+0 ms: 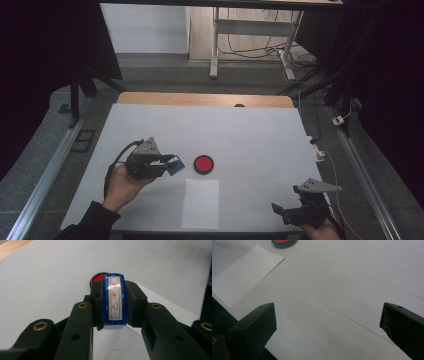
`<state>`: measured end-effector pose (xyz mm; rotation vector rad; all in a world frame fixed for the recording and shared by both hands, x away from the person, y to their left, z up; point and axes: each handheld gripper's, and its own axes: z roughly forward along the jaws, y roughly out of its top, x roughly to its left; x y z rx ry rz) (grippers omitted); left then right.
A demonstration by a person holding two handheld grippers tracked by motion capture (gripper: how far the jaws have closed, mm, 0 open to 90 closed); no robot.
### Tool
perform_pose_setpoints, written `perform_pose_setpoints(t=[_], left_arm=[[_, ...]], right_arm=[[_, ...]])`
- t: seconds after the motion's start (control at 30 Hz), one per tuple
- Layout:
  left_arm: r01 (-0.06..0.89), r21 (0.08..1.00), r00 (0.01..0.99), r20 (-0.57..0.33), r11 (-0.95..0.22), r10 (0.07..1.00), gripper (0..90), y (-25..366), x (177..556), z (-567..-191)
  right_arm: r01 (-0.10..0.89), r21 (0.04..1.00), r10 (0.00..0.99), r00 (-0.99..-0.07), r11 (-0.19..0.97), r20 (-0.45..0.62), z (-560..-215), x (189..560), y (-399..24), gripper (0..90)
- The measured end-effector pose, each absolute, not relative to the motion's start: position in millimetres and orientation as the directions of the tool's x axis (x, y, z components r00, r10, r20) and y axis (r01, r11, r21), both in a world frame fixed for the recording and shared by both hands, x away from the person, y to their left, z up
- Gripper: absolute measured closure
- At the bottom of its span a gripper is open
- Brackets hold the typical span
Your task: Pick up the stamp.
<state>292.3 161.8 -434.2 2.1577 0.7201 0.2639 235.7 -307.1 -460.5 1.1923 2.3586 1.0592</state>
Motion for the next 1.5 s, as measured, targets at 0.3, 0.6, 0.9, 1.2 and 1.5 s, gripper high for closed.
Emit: perform_pose_setpoints(t=[0.3,0.6,0.9,1.2,1.5], left_arm=[[0.377,0.781,0.845,-0.069,-0.498,0.531,70.5,146,293,-423],[0.337,0.786,0.879,-0.066,-0.518,0.473,70.5,129,293,-418],[0.314,0.801,0.902,-0.084,-0.510,0.424,70.4,119,289,-414],[0.289,0.805,0.916,-0.076,-0.519,0.393,70.4,110,283,-411],[0.285,0.801,0.918,-0.070,-0.526,0.391,70.4,110,282,-412]], right_arm=[[0.573,0.725,0.787,-0.613,0.384,0.068,-461,236,-307,1.1],[0.573,0.726,0.787,-0.613,0.380,0.071,-461,236,-308,1.1],[0.573,0.725,0.786,-0.614,0.382,0.071,-461,236,-308,1.1],[0.573,0.726,0.786,-0.614,0.381,0.072,-461,236,-308,1.1],[0.570,0.726,0.787,-0.614,0.384,0.066,-460,236,-309,1.1]])
